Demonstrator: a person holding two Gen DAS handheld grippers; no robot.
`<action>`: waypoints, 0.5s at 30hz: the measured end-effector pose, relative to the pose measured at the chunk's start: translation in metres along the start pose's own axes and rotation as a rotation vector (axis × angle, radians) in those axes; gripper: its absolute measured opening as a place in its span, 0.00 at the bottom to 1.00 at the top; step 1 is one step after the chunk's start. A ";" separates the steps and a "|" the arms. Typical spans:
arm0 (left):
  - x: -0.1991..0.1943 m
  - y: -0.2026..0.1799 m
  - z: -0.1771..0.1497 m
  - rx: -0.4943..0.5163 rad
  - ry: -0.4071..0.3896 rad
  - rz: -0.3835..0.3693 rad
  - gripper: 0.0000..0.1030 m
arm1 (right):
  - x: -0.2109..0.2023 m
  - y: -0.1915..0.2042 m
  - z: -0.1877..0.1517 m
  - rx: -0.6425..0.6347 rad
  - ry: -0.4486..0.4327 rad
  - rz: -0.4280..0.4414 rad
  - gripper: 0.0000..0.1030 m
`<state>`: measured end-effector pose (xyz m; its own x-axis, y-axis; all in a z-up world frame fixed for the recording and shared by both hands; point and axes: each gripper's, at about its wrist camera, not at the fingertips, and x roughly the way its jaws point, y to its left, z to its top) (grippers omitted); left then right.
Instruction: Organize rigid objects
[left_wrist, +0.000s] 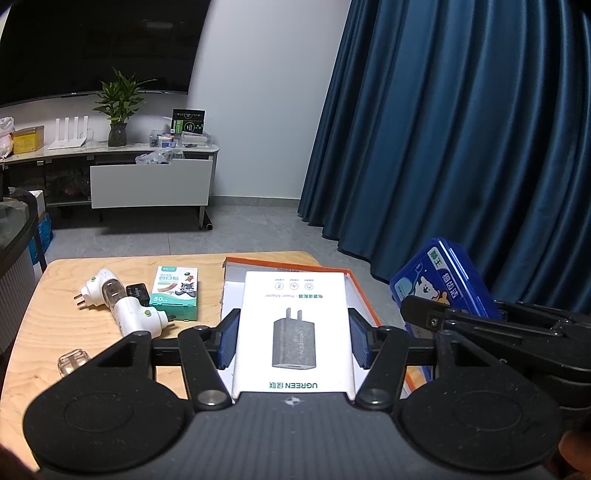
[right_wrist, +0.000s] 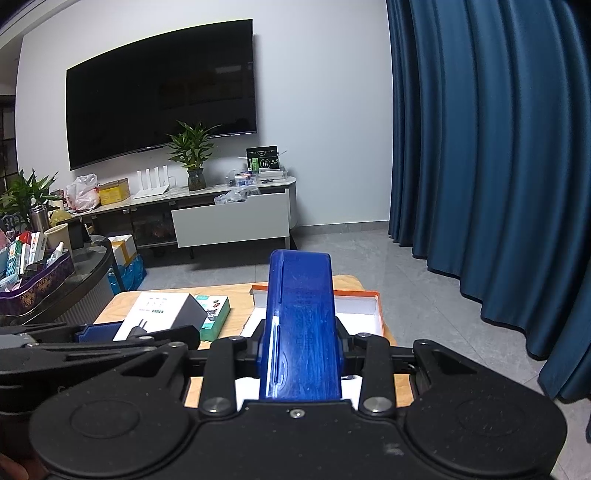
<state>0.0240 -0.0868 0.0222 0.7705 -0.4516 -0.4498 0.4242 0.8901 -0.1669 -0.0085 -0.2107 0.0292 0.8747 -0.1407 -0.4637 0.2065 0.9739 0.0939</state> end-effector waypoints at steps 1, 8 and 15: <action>0.000 0.000 0.000 -0.001 0.000 0.000 0.58 | 0.000 0.000 0.000 0.001 0.000 0.001 0.39; 0.000 0.000 0.000 -0.005 0.002 0.000 0.58 | 0.000 0.000 0.000 0.001 0.000 0.000 0.39; -0.001 0.000 -0.001 -0.009 0.005 0.001 0.58 | 0.000 -0.001 0.000 0.000 0.001 0.000 0.39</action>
<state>0.0228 -0.0864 0.0217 0.7686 -0.4506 -0.4541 0.4194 0.8909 -0.1742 -0.0090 -0.2113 0.0293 0.8743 -0.1407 -0.4646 0.2067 0.9739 0.0939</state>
